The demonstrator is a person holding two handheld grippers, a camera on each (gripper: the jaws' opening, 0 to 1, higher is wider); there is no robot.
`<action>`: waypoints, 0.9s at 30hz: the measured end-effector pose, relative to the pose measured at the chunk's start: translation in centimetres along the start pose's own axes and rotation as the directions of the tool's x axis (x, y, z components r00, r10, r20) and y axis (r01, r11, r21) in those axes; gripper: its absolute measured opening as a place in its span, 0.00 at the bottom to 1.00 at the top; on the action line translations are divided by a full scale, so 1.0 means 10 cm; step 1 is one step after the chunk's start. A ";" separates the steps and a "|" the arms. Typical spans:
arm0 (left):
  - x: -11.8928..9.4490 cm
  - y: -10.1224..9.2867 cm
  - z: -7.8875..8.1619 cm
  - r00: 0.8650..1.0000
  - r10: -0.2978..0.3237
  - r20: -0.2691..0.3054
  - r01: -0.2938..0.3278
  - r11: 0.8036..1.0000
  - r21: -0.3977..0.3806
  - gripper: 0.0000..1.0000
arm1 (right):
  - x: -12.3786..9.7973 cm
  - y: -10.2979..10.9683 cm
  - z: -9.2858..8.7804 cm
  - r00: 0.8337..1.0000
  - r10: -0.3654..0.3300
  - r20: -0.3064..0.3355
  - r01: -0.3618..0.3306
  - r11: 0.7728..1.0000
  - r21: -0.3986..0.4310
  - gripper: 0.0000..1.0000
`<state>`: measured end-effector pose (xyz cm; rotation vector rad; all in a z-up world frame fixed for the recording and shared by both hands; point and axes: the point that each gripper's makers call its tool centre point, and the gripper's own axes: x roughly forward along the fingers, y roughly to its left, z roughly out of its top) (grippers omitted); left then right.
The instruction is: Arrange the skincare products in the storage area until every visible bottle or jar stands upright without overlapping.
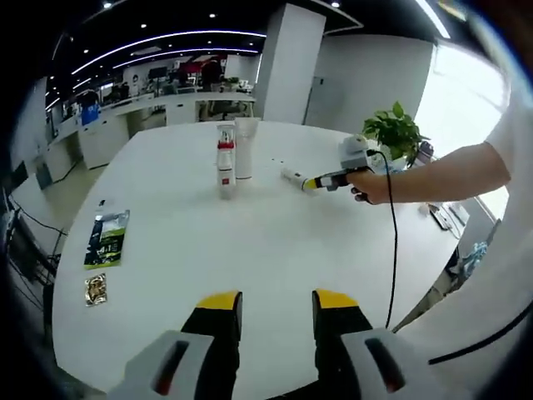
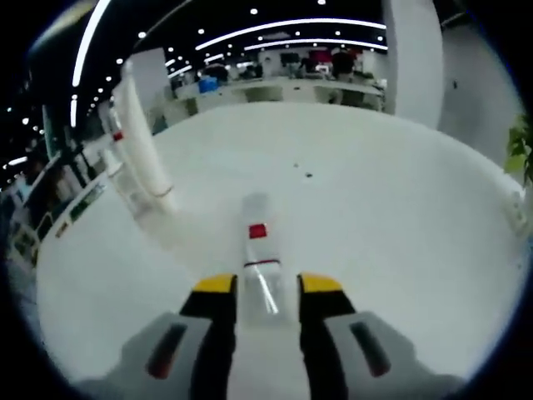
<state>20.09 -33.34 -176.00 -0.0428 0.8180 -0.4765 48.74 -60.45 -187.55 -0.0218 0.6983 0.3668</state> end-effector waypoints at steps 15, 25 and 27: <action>-0.11 0.03 -0.02 1.000 0.017 0.022 -0.017 1.000 0.004 0.34 | -0.02 0.10 -0.13 0.998 0.050 -0.032 -0.052 0.997 -0.052 0.18; -0.03 -0.04 -0.03 0.999 -0.039 0.000 0.039 0.999 0.036 0.34 | -0.29 0.32 -0.24 0.993 0.103 0.059 -0.112 0.979 0.172 0.17; 0.00 -0.04 -0.01 0.999 -0.053 -0.004 0.054 0.997 0.048 0.34 | -0.39 0.38 -0.28 0.991 0.112 0.075 -0.125 0.974 0.189 0.17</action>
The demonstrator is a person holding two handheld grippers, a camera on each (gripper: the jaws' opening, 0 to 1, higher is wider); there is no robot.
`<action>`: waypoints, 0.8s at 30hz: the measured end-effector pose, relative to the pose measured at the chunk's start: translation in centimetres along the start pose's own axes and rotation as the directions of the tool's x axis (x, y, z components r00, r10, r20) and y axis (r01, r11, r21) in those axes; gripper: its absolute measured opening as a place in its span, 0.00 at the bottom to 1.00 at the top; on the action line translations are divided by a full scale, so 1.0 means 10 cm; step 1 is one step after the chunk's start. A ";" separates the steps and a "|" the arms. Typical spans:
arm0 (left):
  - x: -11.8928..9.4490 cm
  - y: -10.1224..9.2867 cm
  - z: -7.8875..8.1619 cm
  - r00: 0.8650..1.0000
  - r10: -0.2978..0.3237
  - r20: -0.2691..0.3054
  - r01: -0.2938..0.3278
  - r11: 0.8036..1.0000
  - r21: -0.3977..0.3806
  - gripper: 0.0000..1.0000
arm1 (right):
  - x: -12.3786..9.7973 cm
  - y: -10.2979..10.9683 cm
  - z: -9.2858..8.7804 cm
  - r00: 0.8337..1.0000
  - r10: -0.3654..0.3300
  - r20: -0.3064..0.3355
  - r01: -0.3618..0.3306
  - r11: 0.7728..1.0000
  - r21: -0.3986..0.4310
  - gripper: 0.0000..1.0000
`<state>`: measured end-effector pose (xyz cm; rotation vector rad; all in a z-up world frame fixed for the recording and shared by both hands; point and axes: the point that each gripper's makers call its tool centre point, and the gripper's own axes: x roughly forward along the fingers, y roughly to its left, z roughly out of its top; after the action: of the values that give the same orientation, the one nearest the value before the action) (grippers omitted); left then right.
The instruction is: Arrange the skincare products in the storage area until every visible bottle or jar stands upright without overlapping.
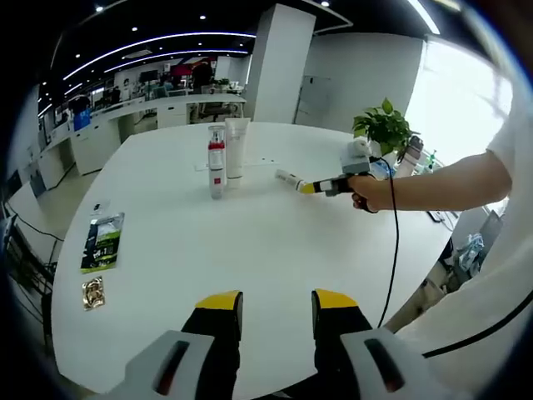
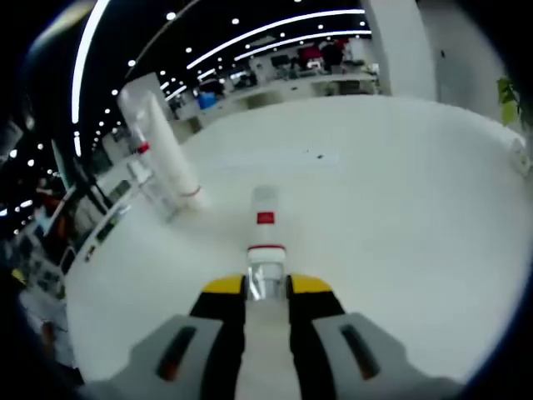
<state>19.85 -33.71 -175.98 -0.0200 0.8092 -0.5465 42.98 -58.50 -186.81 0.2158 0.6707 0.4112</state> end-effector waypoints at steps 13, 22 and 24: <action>0.14 0.20 0.18 0.994 -0.114 0.004 0.113 0.993 0.038 0.34 | -0.40 0.38 -0.07 0.997 -0.001 0.078 -0.010 0.990 0.142 0.17; 0.18 0.49 0.57 0.982 -0.176 0.071 0.169 0.982 0.085 0.34 | -0.62 0.91 0.09 0.993 0.018 0.120 -0.031 0.994 0.109 0.17; 0.19 0.56 0.61 0.979 -0.187 0.077 0.180 0.979 0.095 0.34 | -0.65 1.01 0.11 0.992 0.030 0.124 -0.042 0.994 0.096 0.17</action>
<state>27.64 -30.91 -174.27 -0.0378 0.7026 -0.7507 36.11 -52.28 -179.05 0.3447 0.5672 0.3967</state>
